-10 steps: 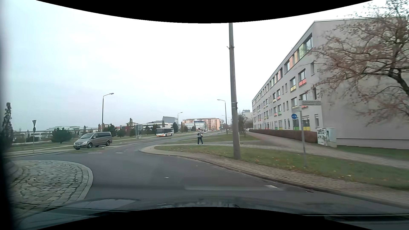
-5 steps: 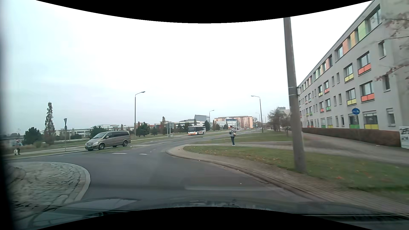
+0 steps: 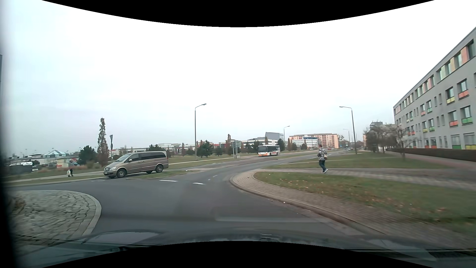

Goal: Follow the waypoints while adhering to traffic rules and regulations

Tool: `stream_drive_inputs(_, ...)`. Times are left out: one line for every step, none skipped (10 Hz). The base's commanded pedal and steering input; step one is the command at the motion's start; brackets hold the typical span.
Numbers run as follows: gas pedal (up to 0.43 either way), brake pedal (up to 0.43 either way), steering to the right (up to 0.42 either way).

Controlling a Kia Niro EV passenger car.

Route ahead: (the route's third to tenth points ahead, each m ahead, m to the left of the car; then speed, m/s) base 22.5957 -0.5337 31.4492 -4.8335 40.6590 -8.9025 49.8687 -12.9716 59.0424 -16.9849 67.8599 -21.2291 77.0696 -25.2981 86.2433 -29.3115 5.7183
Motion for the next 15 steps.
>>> stream_drive_inputs(0.130, 0.000, -0.281)
stream_drive_inputs(0.130, 0.000, -0.274)
stream_drive_inputs(0.110, 0.000, -0.265)
stream_drive_inputs(0.110, 0.000, -0.249)
stream_drive_inputs(0.110, 0.000, -0.220)
stream_drive_inputs(0.110, 0.000, -0.181)
stream_drive_inputs(0.110, 0.000, -0.154)
stream_drive_inputs(0.110, 0.000, -0.122)
stream_drive_inputs(0.110, 0.000, -0.089)
stream_drive_inputs(0.110, 0.000, -0.065)
stream_drive_inputs(0.110, 0.000, -0.025)
stream_drive_inputs(0.110, 0.000, 0.016)
stream_drive_inputs(0.110, 0.000, 0.041)
stream_drive_inputs(0.110, 0.000, 0.070)
stream_drive_inputs(0.110, 0.000, 0.099)
